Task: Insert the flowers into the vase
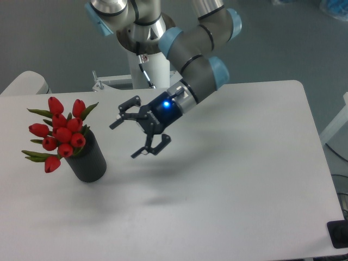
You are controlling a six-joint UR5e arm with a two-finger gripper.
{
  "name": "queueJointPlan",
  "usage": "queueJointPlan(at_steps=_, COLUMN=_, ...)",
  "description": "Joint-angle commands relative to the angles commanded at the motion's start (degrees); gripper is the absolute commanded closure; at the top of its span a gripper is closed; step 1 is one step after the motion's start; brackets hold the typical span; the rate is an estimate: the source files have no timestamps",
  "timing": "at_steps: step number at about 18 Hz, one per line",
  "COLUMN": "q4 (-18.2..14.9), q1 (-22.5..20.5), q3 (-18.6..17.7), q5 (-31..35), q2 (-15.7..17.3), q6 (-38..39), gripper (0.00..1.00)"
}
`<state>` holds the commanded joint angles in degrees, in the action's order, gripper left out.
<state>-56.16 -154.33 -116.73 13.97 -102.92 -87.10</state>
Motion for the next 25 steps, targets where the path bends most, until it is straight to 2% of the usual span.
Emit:
queueJointPlan(at_steps=7, q4=-0.4, q1=-1.2, q3=9.5, q5=9.7, q2=-4.6, q6=2.9, gripper=0.00)
queueJointPlan(at_steps=12, q4=-0.5, q1=-0.6, q3=18.4, q5=25.6, q2=-7.4, q6=10.6, gripper=0.00)
queueJointPlan(at_steps=18, q4=-0.4, q1=0.2, q3=23.3, q5=41.7, q2=-9.3, q6=10.9, gripper=0.00)
queueJointPlan(at_steps=21, q4=-0.6, q1=1.8, q3=26.4, q5=52.3, q2=-10.9, q6=9.3, gripper=0.00)
queueJointPlan(at_steps=25, q4=-0.8, q1=3.2, q3=29.4, q5=57.4, q2=-12.9, q6=9.2, gripper=0.00)
